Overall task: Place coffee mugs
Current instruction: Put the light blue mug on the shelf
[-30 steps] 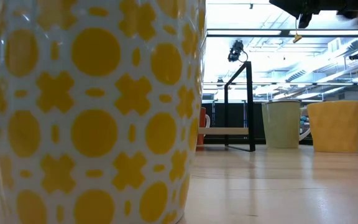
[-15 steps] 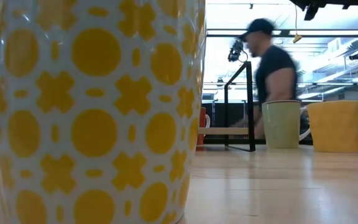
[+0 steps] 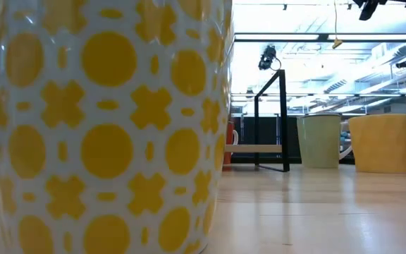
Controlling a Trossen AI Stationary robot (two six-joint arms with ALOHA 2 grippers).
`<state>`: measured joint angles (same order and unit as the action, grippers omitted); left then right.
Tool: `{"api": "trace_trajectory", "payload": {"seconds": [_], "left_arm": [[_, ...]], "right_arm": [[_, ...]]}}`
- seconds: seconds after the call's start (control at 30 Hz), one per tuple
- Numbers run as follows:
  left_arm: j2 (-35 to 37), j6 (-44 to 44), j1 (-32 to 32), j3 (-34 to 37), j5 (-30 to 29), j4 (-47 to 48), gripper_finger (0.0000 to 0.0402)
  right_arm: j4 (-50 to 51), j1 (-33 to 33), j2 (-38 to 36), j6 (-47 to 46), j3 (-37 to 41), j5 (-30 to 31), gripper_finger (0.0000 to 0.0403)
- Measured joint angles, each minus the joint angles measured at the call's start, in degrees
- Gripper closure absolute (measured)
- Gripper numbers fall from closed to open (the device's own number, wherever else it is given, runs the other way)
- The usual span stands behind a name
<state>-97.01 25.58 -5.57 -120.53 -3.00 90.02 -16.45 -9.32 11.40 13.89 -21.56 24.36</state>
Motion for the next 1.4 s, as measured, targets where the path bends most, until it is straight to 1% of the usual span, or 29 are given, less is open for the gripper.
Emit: {"api": "trace_trajectory", "payload": {"seconds": [0.17,0.3,0.37,0.6,0.7,0.83,1.03,1.17,1.4], "left_arm": [[0.0,8.8,-4.8,0.0,-0.4,0.0,0.0241],[-0.4,16.4,-11.3,0.0,-5.3,0.0,0.0241],[-0.6,20.7,-14.5,0.0,-6.6,0.0,0.0241],[-2.1,42.8,-25.7,0.0,-11.4,0.0,0.0241],[-3.6,49.2,-30.1,0.0,-12.1,0.0,0.0241],[-6.0,53.3,-33.5,0.1,-12.2,0.0,0.0241],[-9.9,53.7,-36.7,0.1,-10.7,0.0,0.0241],[-12.1,55.6,-37.9,0.1,-8.6,0.0,0.0241],[-15.9,56.4,-39.0,0.1,-8.2,0.0,0.0241]], "right_arm": [[0.9,0.0,-0.4,-0.2,0.0,0.0,0.0278],[3.1,0.0,-0.3,-0.2,0.0,0.0,0.0278],[4.8,0.0,-0.3,-0.5,0.0,-0.2,0.0278],[8.5,0.0,-0.2,-3.8,0.0,-0.5,0.0278],[8.7,0.0,-0.2,-3.8,0.0,-0.7,0.0278],[8.9,0.0,-0.2,-3.8,0.0,-1.2,0.0278],[8.9,0.0,-0.2,-3.9,0.0,-1.6,0.0278],[8.9,0.0,-0.2,-3.9,0.0,-1.6,0.0278],[8.9,0.0,-0.2,-3.9,0.0,-1.6,0.0278]]}}
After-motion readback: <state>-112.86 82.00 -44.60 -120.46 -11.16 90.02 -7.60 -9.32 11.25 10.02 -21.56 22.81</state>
